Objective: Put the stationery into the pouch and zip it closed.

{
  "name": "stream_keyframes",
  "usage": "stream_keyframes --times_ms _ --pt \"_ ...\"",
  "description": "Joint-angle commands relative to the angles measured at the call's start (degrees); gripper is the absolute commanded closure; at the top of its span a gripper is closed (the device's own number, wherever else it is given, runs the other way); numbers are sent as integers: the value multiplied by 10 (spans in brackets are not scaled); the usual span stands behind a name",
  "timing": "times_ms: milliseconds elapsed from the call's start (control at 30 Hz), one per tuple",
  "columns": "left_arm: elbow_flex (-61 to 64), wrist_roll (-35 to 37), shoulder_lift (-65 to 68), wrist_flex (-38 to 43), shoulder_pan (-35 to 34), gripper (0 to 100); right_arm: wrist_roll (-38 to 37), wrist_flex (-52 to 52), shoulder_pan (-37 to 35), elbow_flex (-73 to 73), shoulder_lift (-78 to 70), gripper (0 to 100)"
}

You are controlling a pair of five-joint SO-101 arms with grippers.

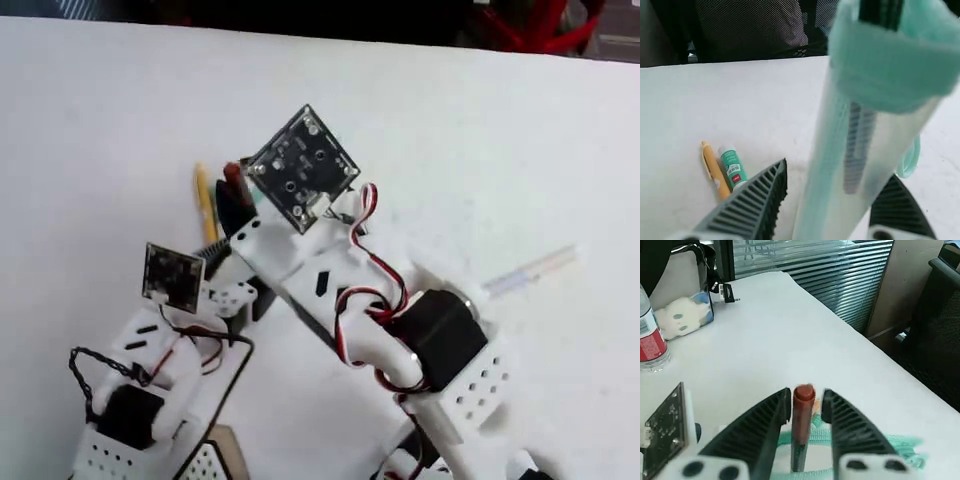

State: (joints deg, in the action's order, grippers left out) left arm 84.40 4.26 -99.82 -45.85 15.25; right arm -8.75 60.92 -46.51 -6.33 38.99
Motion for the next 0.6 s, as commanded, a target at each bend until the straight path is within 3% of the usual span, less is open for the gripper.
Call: stream_keyframes --times_ms 0,300,567 --pt "-4 5 -2 15 -6 738 34 -7 -3 3 15 776" --pt "-5 5 -2 15 -7 738 45 -9 75 8 16 776" --pt "-5 5 -2 15 -7 739 138 57 295 67 10 776"
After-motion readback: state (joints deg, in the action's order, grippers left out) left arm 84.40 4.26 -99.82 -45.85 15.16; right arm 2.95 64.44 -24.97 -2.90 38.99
